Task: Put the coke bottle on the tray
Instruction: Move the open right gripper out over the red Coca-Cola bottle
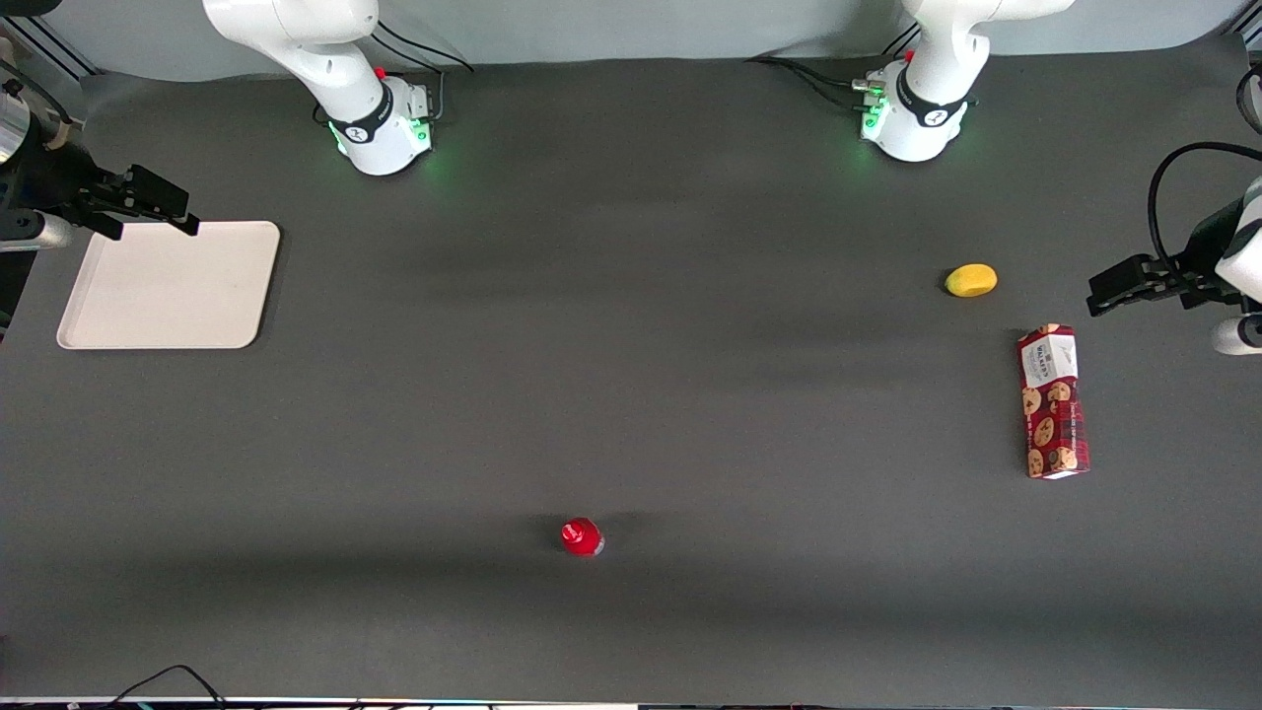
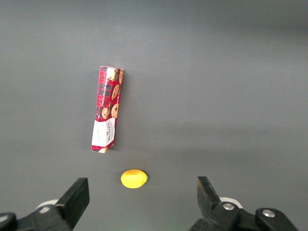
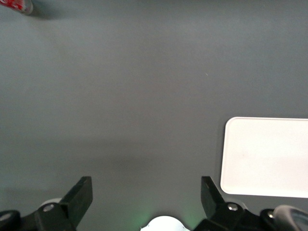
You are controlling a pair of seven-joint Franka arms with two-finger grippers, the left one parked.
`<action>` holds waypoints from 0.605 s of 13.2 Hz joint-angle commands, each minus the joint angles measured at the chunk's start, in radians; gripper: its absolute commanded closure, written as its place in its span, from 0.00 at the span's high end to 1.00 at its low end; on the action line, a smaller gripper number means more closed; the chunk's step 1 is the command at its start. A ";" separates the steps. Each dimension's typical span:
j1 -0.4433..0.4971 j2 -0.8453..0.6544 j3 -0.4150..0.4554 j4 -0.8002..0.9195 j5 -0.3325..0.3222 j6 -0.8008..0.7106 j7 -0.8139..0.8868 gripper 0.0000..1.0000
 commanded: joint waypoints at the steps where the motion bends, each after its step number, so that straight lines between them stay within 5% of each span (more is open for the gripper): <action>1: -0.007 0.014 0.001 0.038 0.027 -0.001 0.015 1.00; 4: 0.005 0.049 0.037 0.090 0.019 0.005 0.012 1.00; 8: 0.004 0.357 0.168 0.498 -0.001 -0.045 0.111 1.00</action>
